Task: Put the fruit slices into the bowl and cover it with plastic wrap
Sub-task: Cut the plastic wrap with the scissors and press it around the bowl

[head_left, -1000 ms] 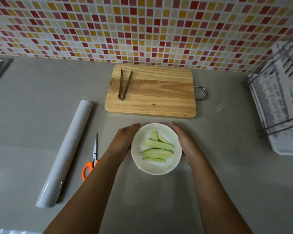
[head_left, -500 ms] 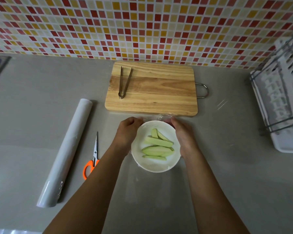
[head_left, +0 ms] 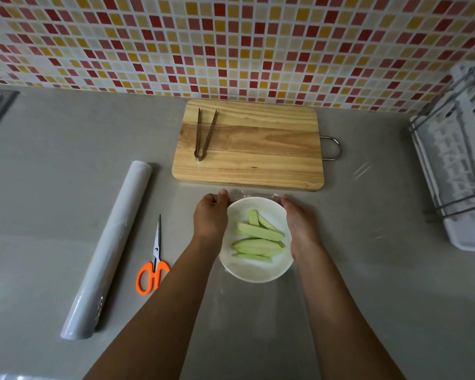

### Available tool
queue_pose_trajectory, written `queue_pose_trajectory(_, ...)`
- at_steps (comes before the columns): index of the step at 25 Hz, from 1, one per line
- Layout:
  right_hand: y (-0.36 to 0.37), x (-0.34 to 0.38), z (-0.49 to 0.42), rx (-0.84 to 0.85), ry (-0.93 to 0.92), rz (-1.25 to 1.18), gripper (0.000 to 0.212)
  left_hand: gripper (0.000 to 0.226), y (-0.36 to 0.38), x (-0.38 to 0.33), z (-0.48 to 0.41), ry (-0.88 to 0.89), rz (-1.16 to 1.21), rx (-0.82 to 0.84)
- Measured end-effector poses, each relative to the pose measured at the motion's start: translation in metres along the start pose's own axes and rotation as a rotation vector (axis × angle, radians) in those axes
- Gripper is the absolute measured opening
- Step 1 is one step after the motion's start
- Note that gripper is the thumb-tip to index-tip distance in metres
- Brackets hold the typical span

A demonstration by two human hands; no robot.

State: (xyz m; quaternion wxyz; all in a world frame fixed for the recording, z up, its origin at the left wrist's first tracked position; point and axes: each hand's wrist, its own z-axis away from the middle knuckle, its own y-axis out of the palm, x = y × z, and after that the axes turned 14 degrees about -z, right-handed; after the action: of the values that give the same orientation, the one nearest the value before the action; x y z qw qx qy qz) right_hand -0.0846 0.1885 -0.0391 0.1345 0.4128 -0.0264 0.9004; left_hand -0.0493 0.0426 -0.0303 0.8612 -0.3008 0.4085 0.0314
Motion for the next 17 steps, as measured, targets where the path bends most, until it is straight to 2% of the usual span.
queue_pose_trajectory(3, 0.002, 0.001, 0.0, -0.034, 0.045, 0.033, 0.016, 0.028, -0.003, -0.002, 0.0, -0.078, 0.048, 0.081)
queue_pose_trajectory(6, 0.002, 0.004, -0.003, 0.034, 0.117, -0.038, 0.053, 0.014, -0.005, -0.001, 0.004, -0.121, 0.255, 0.198)
queue_pose_trajectory(9, -0.001, 0.009, -0.006, 0.163, 0.062, -0.06, 0.036, 0.02, -0.005, -0.001, 0.004, -0.134, 0.359, 0.182)
queue_pose_trajectory(10, 0.001, 0.009, -0.007, 0.173, 0.105, -0.085, 0.039, 0.025, -0.005, -0.002, 0.005, -0.129, 0.356, 0.18)
queue_pose_trajectory(12, 0.003, 0.005, -0.011, 0.128, 0.249, -0.181, 0.049, 0.03, -0.005, -0.004, 0.005, -0.119, 0.324, 0.2)
queue_pose_trajectory(13, 0.004, 0.003, -0.012, 0.07, 0.28, -0.222, 0.046, 0.026, -0.006, -0.006, 0.006, -0.108, 0.305, 0.224)
queue_pose_trajectory(15, 0.002, 0.002, -0.012, -0.007, 0.243, -0.269, 0.041, 0.015, -0.007, -0.008, 0.007, -0.095, 0.288, 0.269)
queue_pose_trajectory(17, 0.0, 0.004, -0.011, -0.047, 0.176, -0.28, 0.04, 0.016, -0.006, -0.009, 0.006, -0.129, 0.278, 0.241)
